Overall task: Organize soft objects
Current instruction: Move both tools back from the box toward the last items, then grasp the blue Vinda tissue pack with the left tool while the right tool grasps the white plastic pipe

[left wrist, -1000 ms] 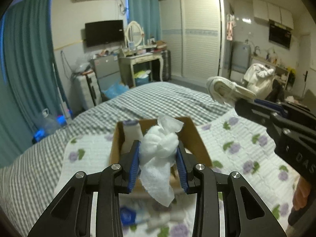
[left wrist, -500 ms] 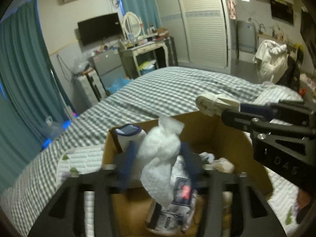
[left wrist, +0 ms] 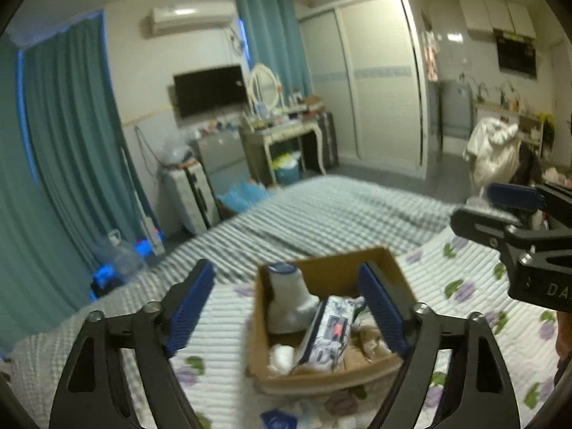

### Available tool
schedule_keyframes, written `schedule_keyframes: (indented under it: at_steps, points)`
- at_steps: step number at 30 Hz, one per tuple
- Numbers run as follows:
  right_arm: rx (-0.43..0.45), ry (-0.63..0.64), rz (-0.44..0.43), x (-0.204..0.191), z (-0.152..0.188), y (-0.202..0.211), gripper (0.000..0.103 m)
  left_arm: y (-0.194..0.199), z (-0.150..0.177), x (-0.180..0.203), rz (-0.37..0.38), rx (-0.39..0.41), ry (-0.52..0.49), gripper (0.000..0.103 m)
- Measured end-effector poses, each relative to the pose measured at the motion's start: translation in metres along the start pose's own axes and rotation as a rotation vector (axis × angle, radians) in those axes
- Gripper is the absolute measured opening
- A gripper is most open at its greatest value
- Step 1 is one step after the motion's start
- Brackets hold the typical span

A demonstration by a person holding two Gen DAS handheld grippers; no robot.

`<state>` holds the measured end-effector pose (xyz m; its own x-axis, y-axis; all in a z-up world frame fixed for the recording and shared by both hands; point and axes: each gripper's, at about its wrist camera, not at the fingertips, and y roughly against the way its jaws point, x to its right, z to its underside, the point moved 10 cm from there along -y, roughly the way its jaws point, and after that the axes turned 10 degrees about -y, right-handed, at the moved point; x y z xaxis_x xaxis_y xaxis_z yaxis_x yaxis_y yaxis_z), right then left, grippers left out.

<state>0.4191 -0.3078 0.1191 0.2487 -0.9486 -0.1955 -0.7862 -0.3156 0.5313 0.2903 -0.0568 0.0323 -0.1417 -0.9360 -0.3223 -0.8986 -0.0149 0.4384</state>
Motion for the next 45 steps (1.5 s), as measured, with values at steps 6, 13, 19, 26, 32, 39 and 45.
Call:
schedule_keyframes:
  at_steps: [6, 13, 19, 26, 32, 39, 45]
  points:
    - [0.034, 0.038, -0.033, -0.031, -0.001, 0.077, 0.102, 0.073, 0.005, -0.031, -0.019, 0.047, 0.066, 0.097]
    - [-0.020, 0.086, -0.075, -0.071, 0.059, 0.099, 0.103, 0.083, 0.075, -0.033, -0.036, -0.034, 0.096, 0.097]
    - [-0.122, 0.139, -0.104, -0.091, 0.136, 0.050, 0.103, 0.048, 0.147, -0.037, -0.075, -0.147, 0.123, 0.097]
    - [-0.309, 0.203, -0.114, -0.096, 0.228, -0.042, 0.102, -0.007, 0.215, -0.030, -0.049, -0.248, 0.140, 0.097]
    - [-0.400, 0.167, -0.115, -0.089, 0.271, -0.097, 0.079, -0.033, 0.253, -0.024, -0.022, -0.329, 0.113, 0.097]
    - [-0.418, 0.156, -0.129, -0.081, 0.279, -0.102, 0.035, -0.040, 0.258, -0.012, 0.033, -0.354, 0.139, 0.097]
    - [-0.340, 0.117, -0.109, -0.066, 0.257, -0.072, 0.032, -0.033, 0.251, 0.016, 0.074, -0.353, 0.150, 0.097]
